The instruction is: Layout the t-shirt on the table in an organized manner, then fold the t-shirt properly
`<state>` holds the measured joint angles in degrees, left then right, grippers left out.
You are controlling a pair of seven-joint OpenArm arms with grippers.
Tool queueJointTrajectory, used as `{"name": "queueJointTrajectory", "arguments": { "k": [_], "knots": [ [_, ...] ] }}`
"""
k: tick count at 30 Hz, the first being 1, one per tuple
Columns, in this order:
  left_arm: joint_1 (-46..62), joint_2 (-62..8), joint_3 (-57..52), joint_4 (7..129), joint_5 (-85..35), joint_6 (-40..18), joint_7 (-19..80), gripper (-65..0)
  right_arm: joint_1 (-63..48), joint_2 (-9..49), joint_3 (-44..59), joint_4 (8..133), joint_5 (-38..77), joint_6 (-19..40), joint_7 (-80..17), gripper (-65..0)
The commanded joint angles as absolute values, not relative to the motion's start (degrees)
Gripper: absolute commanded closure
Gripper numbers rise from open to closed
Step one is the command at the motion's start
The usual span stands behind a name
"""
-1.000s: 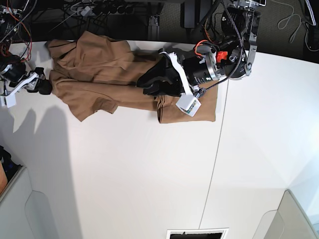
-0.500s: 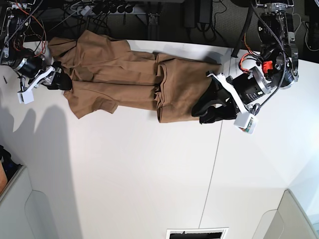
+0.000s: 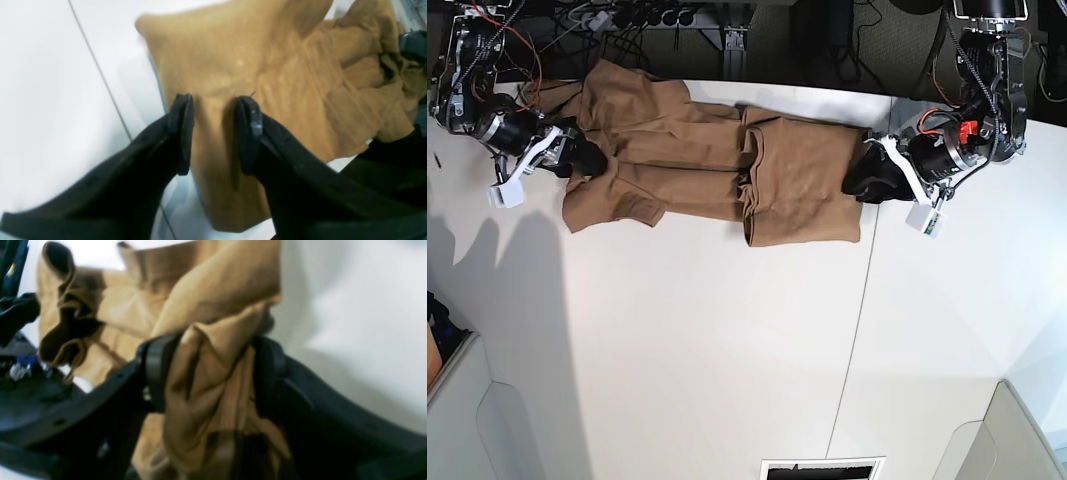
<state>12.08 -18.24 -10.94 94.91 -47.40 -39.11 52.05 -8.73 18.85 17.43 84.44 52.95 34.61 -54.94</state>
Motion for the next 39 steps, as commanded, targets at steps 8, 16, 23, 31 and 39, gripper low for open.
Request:
{"name": "queueJointTrajectory", "arguments": {
  "k": [8,16,23,31,39],
  "knots": [
    [11.62,-18.9,-11.16,95.55,-48.62,-40.0,50.85,-24.1,-8.08,19.2,13.91,84.77,46.74,33.63,-52.6,0.0],
    [11.66,-18.79,-11.16,95.57,-53.52,-40.0,53.39,-24.1,-3.51,19.73,18.65,84.77,45.84,33.63,-52.53,0.0],
    [11.92,-17.91,-4.69,95.57,-53.3,-40.0,54.63,-24.1,0.49,23.2,23.73,84.75,45.58,33.17,-52.51,0.0],
    [11.55,-13.91,5.39,95.55,-41.54,-40.0,48.38,-24.1,5.43,24.03,25.87,84.86,48.49,33.23,-53.69,0.0],
    [11.44,-5.28,11.46,95.55,-33.39,-40.0,46.26,-24.1,7.88,16.16,25.74,90.85,54.04,33.87,-59.51,0.0]
  ]
}}
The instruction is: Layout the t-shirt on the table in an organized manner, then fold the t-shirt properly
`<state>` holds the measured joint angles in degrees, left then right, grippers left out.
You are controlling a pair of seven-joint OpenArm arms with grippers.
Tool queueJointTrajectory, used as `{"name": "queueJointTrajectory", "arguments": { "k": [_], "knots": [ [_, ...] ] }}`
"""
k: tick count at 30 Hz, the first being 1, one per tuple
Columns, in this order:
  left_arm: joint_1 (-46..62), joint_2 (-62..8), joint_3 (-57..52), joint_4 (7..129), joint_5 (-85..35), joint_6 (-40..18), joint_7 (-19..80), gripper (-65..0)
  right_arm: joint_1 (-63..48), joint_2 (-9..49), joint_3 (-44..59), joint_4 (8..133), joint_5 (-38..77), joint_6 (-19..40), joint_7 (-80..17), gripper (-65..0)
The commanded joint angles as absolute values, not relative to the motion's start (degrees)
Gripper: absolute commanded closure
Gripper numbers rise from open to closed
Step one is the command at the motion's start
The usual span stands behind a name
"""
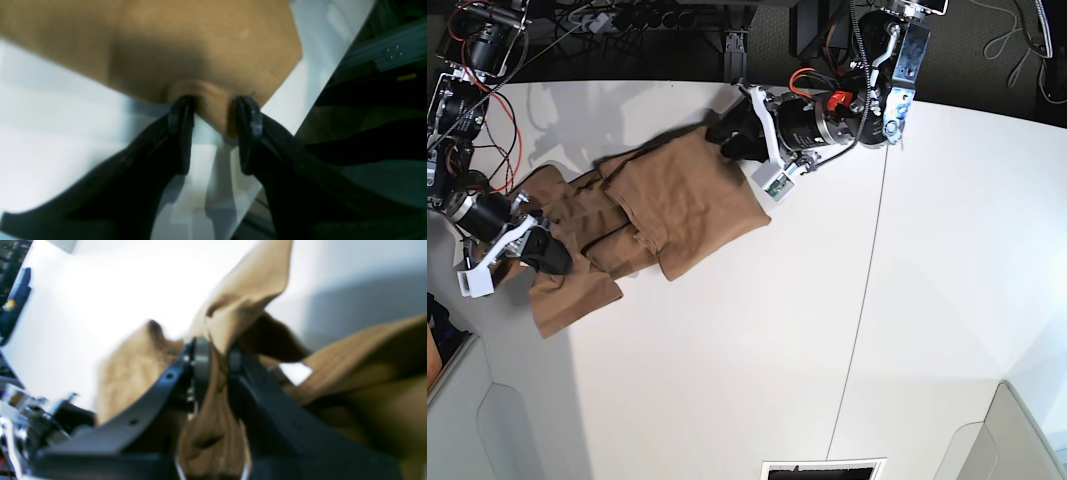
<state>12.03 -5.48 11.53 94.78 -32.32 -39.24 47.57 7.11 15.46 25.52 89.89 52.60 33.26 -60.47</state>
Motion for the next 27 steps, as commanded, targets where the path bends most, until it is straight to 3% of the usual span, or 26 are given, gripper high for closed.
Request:
{"name": "queueJointTrajectory", "arguments": {
  "k": [1,12,19,23,27],
  "knots": [
    [11.4,-4.69,11.62,95.55,-32.99,-40.0,46.11,-24.1,7.75,14.83,25.63,91.9,54.08,33.87,-59.83,0.0],
    [10.66,-4.64,11.62,95.53,-31.31,-40.0,44.34,-24.1,-1.15,4.82,12.08,102.78,53.71,33.89,-60.45,0.0],
    [10.63,-4.95,11.6,95.53,-30.57,-40.0,44.36,-24.1,-5.43,4.1,2.87,104.68,45.36,33.85,-59.96,0.0],
    [10.66,-4.95,11.6,95.53,-30.57,-40.0,44.38,-24.1,-5.39,4.12,2.72,104.81,45.21,33.82,-57.98,-28.1],
    [10.66,-4.95,11.6,95.53,-30.59,-40.0,45.25,-24.1,-5.1,4.12,4.64,107.59,45.19,33.82,-55.96,-30.4]
  ]
}}
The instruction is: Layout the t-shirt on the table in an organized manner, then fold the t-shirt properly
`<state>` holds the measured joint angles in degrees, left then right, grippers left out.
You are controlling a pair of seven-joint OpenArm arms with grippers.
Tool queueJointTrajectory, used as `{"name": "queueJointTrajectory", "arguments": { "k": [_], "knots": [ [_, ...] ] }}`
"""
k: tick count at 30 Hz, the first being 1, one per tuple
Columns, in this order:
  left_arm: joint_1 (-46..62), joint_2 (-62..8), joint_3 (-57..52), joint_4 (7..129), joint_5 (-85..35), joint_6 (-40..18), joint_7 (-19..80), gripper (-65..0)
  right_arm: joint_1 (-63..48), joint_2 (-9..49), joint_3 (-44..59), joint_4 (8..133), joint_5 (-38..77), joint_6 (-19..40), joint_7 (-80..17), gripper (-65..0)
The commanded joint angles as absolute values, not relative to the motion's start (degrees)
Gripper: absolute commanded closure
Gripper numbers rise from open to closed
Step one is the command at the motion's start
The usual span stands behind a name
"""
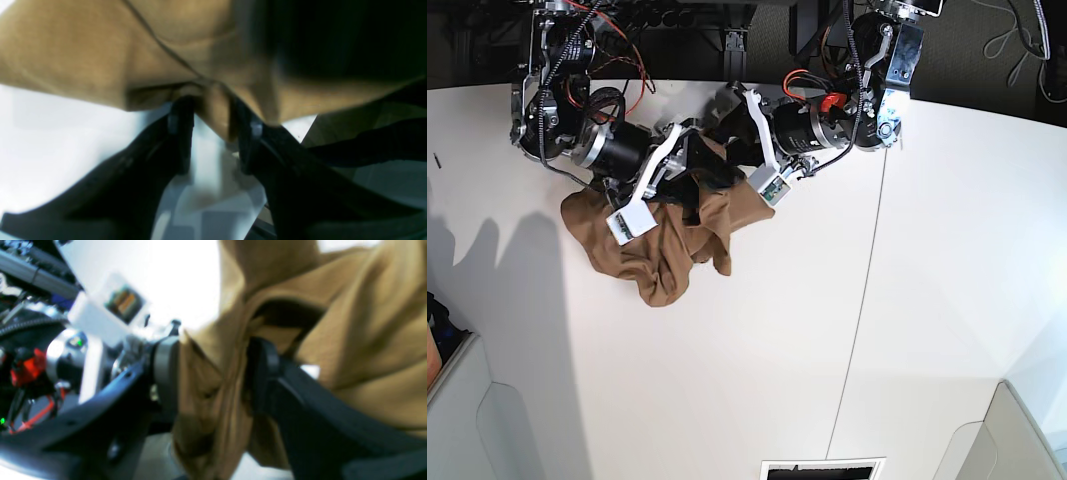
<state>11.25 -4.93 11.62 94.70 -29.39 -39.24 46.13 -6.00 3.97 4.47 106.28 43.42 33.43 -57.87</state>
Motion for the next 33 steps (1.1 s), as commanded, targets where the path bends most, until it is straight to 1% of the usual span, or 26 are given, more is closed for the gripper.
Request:
{"name": "queueJointTrajectory", "arguments": {
  "k": [1,5,9,11,13,19,22,25,26,27,29,33],
  "knots": [
    [10.68,-4.95,11.53,95.53,-30.63,-40.0,45.36,-24.1,-4.89,4.12,5.43,108.86,45.19,33.85,-55.53,-30.4],
    [10.66,-4.95,11.49,95.55,-32.4,-40.0,45.8,-24.1,-1.93,4.12,9.78,112.46,41.54,33.82,-55.09,-30.4],
    [10.66,-4.97,11.16,95.55,-35.03,-40.0,47.57,-24.1,1.85,4.47,14.55,110.87,32.53,32.1,-51.37,-30.4],
    [10.66,-4.95,11.07,95.55,-35.55,-40.0,47.81,-24.1,3.44,5.58,16.25,108.6,30.24,30.59,-50.5,-30.4],
    [10.66,-4.95,11.07,95.55,-36.4,-40.0,47.81,-24.1,4.56,7.25,17.5,105.21,29.54,29.74,-49.8,-30.4],
    [10.66,-4.95,11.07,95.55,-37.3,-40.0,47.83,-24.1,5.69,11.27,18.04,93.65,29.89,29.78,-46.17,-30.4],
    [10.66,-4.95,11.07,95.55,-37.28,-40.0,47.86,-24.1,5.74,11.77,18.04,90.06,30.24,29.8,-44.95,-30.4],
    [10.66,-4.95,11.07,95.55,-37.3,-40.0,47.83,-24.1,5.67,11.55,17.89,88.58,33.08,30.41,-45.39,-29.7],
    [10.66,-4.93,11.07,95.55,-37.3,-40.0,47.81,-24.1,5.69,11.53,17.87,88.6,34.04,30.46,-46.15,-26.2],
    [10.63,-4.95,11.07,95.55,-37.3,-40.0,47.81,-24.1,5.72,11.6,17.89,88.71,35.29,30.46,-46.85,-19.4],
    [10.66,-4.95,11.07,95.55,-37.21,-40.0,47.81,-24.1,5.67,11.55,17.89,89.41,36.58,30.48,-47.9,-0.5],
    [10.66,-4.95,11.07,95.55,-36.42,-40.0,47.81,-24.1,5.63,11.55,17.89,92.51,40.14,32.01,-49.98,0.0]
  ]
}}
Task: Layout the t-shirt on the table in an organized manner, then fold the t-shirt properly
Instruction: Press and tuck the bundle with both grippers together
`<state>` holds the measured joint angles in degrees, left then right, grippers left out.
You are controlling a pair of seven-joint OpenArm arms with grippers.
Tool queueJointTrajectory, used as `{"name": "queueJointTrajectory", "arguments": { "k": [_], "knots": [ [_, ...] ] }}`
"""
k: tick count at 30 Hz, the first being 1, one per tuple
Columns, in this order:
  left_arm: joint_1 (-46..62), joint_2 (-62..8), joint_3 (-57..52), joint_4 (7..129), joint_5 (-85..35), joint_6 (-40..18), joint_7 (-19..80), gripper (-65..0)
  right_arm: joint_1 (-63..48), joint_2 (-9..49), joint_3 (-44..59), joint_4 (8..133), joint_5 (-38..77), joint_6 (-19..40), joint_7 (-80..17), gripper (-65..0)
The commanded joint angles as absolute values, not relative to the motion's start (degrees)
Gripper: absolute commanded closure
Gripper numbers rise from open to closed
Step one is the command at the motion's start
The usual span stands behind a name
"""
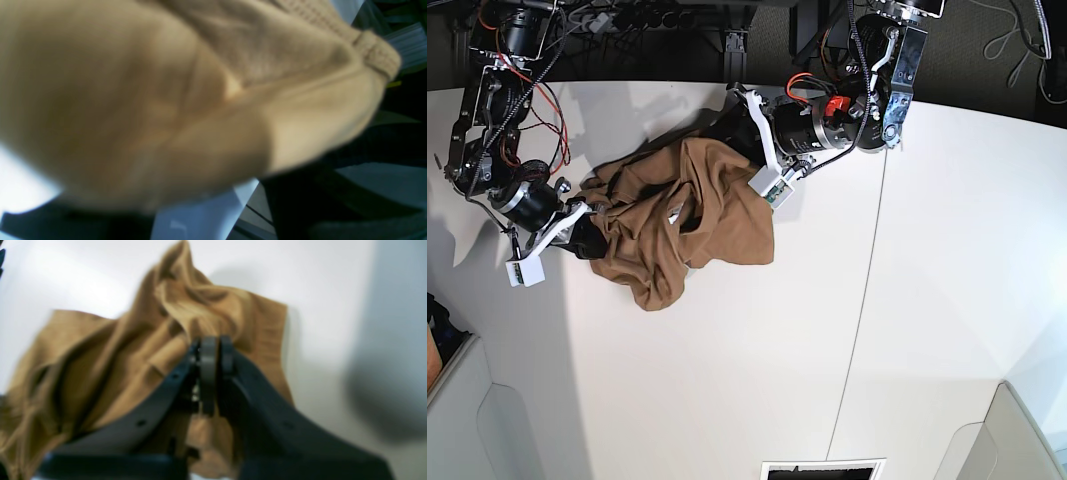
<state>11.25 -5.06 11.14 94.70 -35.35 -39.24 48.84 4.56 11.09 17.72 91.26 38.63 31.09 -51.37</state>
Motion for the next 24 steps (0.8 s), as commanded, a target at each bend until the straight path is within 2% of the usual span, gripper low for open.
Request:
{"name": "queueJointTrajectory", "arguments": {
  "k": [1,11,21,22,24],
  "knots": [
    [10.66,-4.95,11.07,95.55,-36.12,-40.0,47.81,-24.1,5.48,11.55,17.89,93.89,41.52,32.05,-50.61,0.0],
    [10.63,-4.95,11.07,95.55,-35.38,-40.0,47.57,-24.1,-4.43,11.27,15.68,113.69,45.06,32.42,-54.3,0.0],
    [10.63,-4.95,11.07,95.55,-35.09,-40.0,47.33,-24.1,-12.91,11.29,1.93,116.25,40.1,33.45,-54.06,0.0],
    [10.63,-4.95,11.07,95.55,-35.09,-40.0,47.35,-24.1,-12.91,11.29,0.6,116.25,39.2,33.43,-53.87,-5.7],
    [10.63,-4.95,11.07,95.55,-35.09,-40.0,47.35,-24.1,-12.86,11.29,-1.28,116.25,38.28,33.43,-53.25,-22.9]
  ]
}}
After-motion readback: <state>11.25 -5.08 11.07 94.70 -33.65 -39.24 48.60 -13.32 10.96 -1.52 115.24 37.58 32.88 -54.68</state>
